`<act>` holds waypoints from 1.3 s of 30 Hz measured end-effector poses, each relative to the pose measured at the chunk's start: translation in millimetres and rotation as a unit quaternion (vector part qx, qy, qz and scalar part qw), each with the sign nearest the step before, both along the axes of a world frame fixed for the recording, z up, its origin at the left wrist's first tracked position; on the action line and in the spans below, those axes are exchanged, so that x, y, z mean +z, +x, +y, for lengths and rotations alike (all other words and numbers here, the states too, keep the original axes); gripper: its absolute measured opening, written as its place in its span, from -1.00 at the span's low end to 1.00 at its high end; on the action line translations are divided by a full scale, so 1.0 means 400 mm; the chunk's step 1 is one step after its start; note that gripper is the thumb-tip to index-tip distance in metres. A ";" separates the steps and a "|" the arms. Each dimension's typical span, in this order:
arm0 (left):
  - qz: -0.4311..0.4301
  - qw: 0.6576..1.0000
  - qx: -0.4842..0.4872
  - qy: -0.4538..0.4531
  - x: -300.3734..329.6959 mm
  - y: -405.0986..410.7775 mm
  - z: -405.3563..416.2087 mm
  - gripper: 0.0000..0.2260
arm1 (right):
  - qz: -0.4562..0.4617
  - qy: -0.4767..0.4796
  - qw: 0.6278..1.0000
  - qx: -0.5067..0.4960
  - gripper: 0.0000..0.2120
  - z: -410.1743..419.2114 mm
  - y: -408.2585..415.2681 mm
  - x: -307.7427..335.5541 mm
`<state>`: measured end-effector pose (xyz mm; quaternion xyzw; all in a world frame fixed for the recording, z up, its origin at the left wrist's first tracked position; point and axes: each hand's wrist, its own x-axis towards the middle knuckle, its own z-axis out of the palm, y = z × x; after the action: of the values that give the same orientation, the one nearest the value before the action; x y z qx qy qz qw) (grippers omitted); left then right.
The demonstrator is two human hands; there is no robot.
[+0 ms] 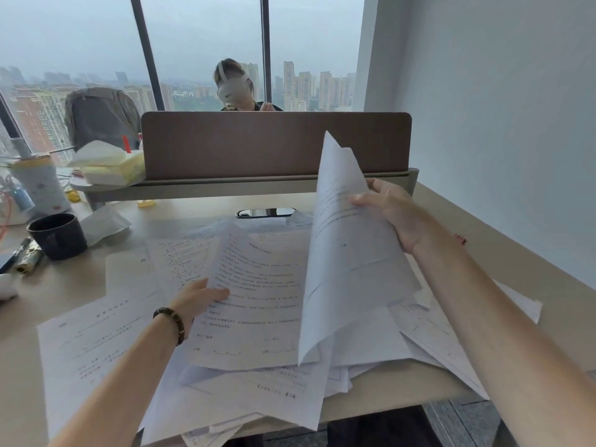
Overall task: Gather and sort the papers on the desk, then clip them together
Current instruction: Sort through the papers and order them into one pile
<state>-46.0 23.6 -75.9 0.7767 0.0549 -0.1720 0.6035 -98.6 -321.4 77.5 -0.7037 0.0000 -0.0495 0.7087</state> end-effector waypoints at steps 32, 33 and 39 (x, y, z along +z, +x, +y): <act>-0.182 0.975 0.015 -0.128 0.110 -0.048 -0.088 -0.81 | 0.021 -0.010 0.998 -0.058 -0.78 0.153 0.021 -0.254; -0.214 0.970 0.028 -0.115 0.124 -0.051 -0.094 -0.85 | -0.005 -0.025 0.998 -0.065 -0.77 0.156 0.017 -0.237; -0.341 0.932 0.096 -0.080 0.183 -0.055 -0.116 -0.96 | -0.115 -0.060 0.986 -0.104 -0.77 0.166 0.003 -0.163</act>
<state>-67.8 -23.0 -2.9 0.7286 -0.0942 0.1585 0.6596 -97.6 -255.1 12.4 -0.7307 -0.0117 -0.2035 0.6515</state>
